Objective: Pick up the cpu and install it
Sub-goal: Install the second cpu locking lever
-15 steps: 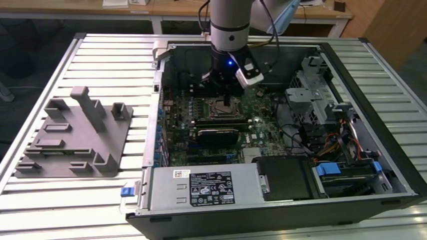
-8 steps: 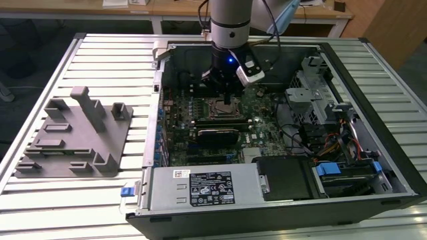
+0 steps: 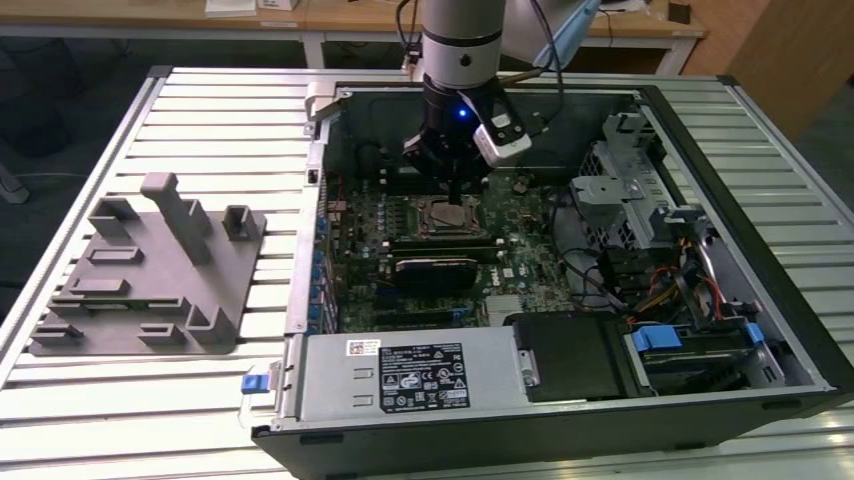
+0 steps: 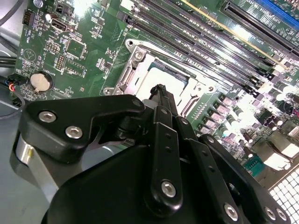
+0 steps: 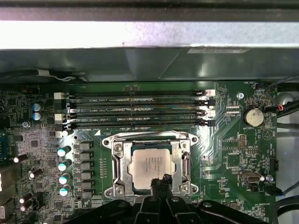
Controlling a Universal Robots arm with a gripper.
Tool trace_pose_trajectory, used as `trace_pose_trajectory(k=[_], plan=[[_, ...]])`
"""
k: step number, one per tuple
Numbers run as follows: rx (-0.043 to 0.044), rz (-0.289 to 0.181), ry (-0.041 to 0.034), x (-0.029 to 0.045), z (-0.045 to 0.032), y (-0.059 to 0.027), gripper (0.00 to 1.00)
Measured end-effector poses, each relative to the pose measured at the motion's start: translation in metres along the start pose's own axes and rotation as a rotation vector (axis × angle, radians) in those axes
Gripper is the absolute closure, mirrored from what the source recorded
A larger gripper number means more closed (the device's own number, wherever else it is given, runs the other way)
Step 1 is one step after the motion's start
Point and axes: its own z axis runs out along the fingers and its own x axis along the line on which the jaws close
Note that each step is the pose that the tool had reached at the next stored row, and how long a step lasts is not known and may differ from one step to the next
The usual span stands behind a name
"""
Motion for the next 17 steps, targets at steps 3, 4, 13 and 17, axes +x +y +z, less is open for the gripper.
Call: trace_pose_trajectory(k=[3,4,13,17], plan=[[0.0001,0.000,0.0000,0.0000,0.0000,0.0000,0.89],[0.0001,0.000,0.0000,0.0000,0.0000,0.0000,0.89],[0.0001,0.000,0.0000,-0.0002,0.0002,-0.0053,0.89],[-0.0004,0.000,0.0000,-0.0004,0.0005,-0.0114,0.89]])
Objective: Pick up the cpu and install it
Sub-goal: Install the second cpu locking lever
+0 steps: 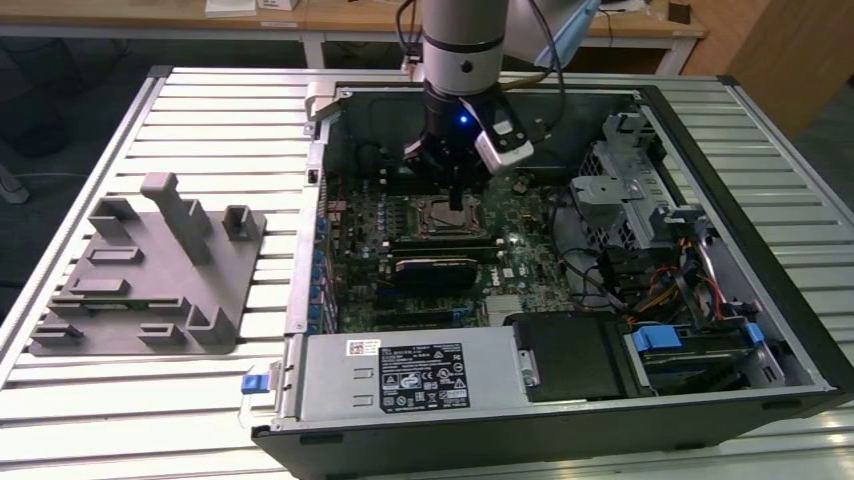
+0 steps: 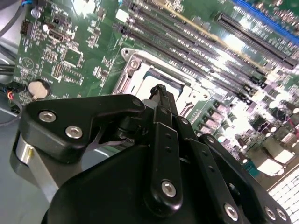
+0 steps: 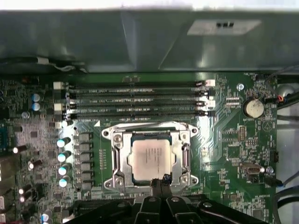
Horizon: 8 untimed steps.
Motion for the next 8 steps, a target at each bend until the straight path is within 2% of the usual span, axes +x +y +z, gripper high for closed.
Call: trace_pose_trajectory(k=[8], plan=[[-0.0217,0.001,0.0008,-0.0005,0.0010,-0.0155,0.89]])
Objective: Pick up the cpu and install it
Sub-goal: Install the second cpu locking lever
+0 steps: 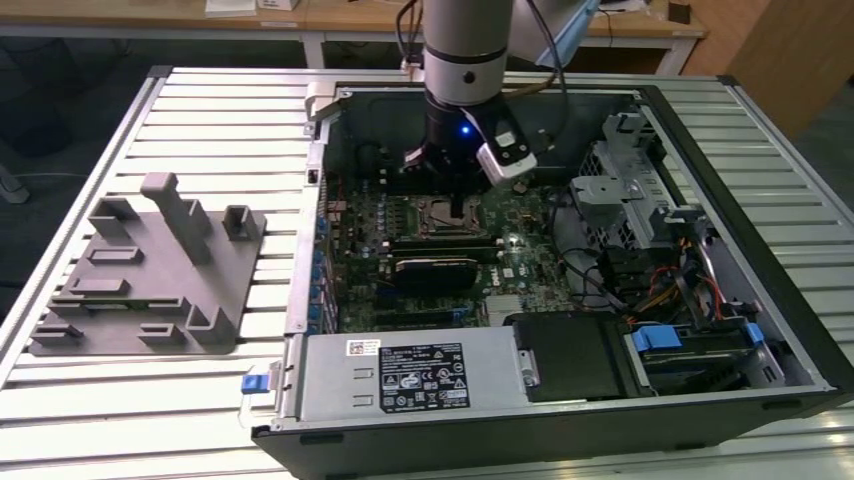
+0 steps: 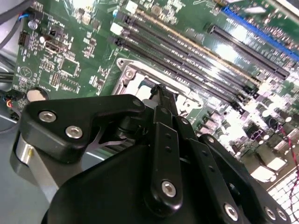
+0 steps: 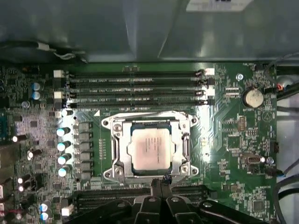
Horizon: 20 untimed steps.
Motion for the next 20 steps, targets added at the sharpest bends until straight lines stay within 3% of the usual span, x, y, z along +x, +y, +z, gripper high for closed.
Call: trace_pose_trajectory(k=[7,13,20], plan=[[-0.0202,0.001,0.0008,-0.0001,0.0005,-0.0110,0.89],[-0.0458,-0.011,0.0016,0.0034,0.0019,-0.0151,0.89],[-0.0508,-0.032,0.0018,0.0089,0.0044,-0.0197,0.89]])
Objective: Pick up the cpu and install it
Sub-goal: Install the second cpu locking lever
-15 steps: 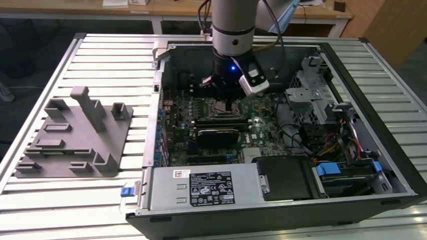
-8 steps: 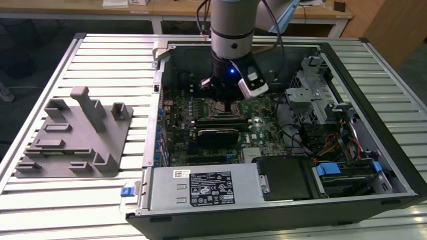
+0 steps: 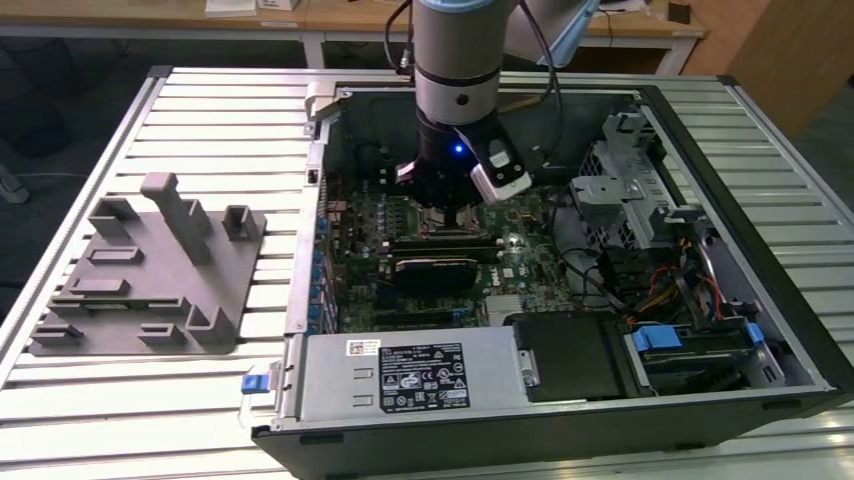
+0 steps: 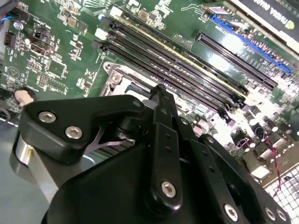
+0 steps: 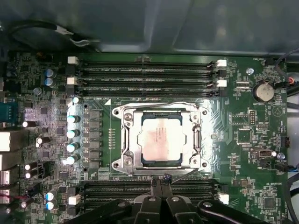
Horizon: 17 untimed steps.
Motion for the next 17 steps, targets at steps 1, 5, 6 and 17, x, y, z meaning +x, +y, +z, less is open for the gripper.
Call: trace_pose_trajectory(k=[1,5,6,17], plan=[[-0.0001,-0.002,0.0001,0.0000,0.0000,0.0000,0.89],[-0.0002,-0.005,0.0002,0.0001,0.0000,0.0000,0.89],[-0.0004,-0.005,0.0001,0.0001,0.0001,-0.0001,0.89],[-0.0105,-0.004,0.0003,0.0076,0.0043,-0.0043,0.89]])
